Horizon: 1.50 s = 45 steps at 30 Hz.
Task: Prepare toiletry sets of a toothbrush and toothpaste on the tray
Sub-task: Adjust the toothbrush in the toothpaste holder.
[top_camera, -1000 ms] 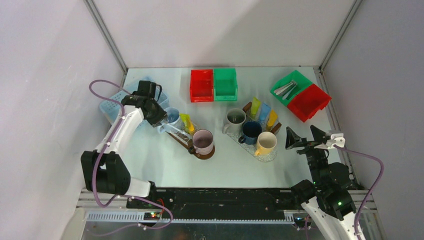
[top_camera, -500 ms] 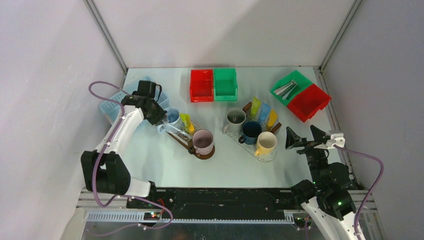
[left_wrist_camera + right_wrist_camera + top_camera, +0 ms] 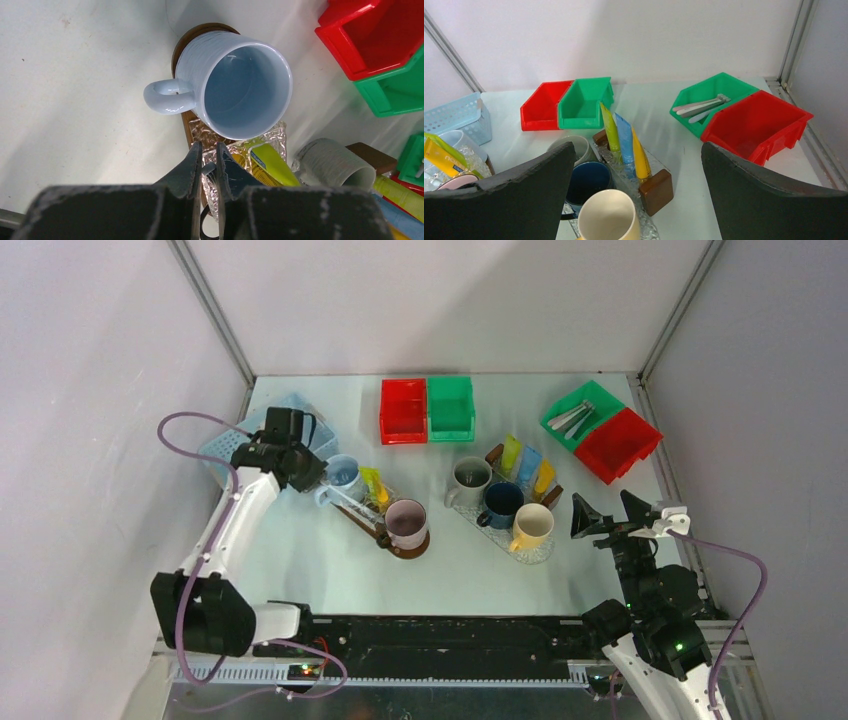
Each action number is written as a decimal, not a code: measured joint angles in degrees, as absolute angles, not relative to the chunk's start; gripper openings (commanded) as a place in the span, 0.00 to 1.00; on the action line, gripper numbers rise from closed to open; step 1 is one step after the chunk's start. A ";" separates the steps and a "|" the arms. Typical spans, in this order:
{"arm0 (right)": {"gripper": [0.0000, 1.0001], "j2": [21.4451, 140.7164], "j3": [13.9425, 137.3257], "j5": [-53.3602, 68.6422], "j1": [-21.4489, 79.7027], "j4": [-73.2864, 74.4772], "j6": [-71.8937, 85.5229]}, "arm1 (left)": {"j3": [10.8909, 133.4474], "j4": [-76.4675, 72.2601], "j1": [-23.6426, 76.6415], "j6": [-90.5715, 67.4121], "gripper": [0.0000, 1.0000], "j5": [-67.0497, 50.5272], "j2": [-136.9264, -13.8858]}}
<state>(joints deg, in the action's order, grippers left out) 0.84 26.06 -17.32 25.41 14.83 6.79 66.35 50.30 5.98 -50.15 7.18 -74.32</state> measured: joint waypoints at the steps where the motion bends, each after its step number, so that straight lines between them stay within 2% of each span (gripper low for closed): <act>1: 0.99 0.84 26.04 -17.32 25.41 14.83 6.79 | 65.65 49.78 5.98 -50.61 0.00 7.44 -73.36; 11: 0.99 0.84 25.98 -17.32 25.45 14.81 6.55 | 57.47 44.25 5.98 -55.83 0.00 10.37 -63.64; 20: 0.99 0.84 25.96 -17.32 25.56 14.81 6.39 | 55.31 41.34 5.98 -57.01 0.02 13.89 -57.91; 36: 0.99 0.84 25.96 -17.32 25.71 14.59 5.96 | 53.34 39.64 9.87 -56.53 0.04 18.74 -55.11; 45: 0.99 0.84 25.96 -17.34 25.74 14.44 5.93 | 53.23 38.59 12.19 -56.51 0.08 20.05 -55.40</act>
